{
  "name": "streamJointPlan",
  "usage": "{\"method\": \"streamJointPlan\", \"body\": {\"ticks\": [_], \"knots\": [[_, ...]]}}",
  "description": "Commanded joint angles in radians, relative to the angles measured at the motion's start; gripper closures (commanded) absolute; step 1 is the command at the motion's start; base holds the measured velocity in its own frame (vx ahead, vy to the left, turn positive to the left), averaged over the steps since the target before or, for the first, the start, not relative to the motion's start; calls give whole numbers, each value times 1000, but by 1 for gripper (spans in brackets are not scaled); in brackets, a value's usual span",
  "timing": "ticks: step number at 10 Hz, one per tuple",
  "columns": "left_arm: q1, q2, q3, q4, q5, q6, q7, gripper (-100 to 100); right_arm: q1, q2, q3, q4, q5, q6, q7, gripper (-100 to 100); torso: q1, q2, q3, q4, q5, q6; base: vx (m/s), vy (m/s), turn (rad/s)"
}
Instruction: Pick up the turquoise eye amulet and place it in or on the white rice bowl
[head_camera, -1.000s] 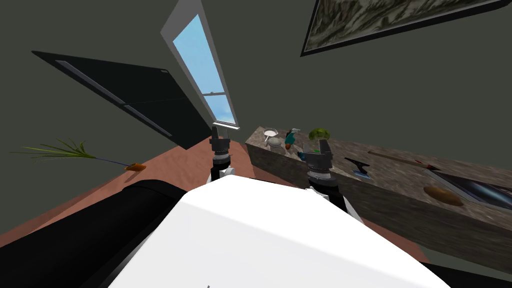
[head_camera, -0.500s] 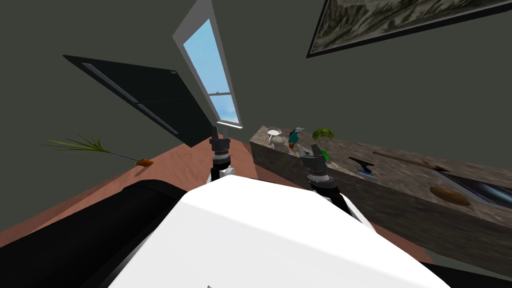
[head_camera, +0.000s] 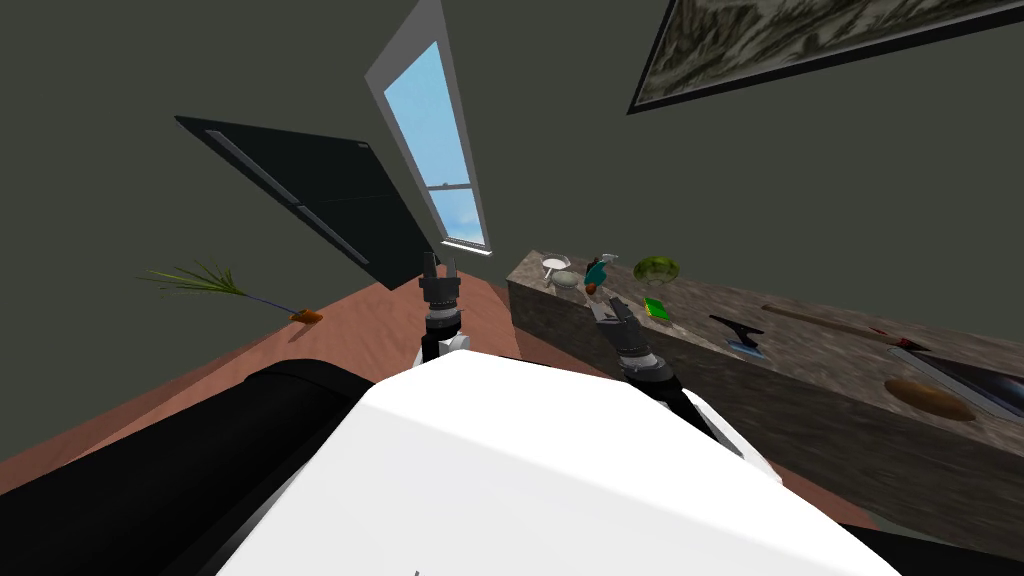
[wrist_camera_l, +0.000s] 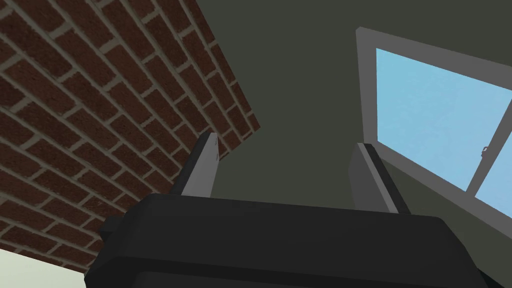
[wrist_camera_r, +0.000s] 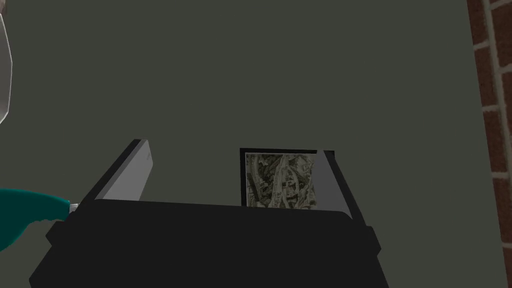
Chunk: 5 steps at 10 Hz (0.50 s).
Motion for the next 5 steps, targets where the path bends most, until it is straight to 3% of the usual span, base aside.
{"method": "streamJointPlan", "body": {"ticks": [1,2,3,5], "knots": [[0,0,0,0,0,0,0,0,12,-50,13,33,-1,-8,-21,-100,0,0,0,0,0,0,-54,67,125],[0,0,0,0,0,0,0,0,12,-85,13,33,-1,-8,-21,-100,1,0,0,0,0,0,-64,67,75],[0,0,0,0,0,0,0,0,26,-116,29,67,-2,-15,-40,-100,1,0,0,0,0,0,-102,97,136],[0,0,0,0,0,0,0,0,26,-165,29,67,-2,-15,-40,-100,2,2,1,0,0,0,-57,46,18]]}}
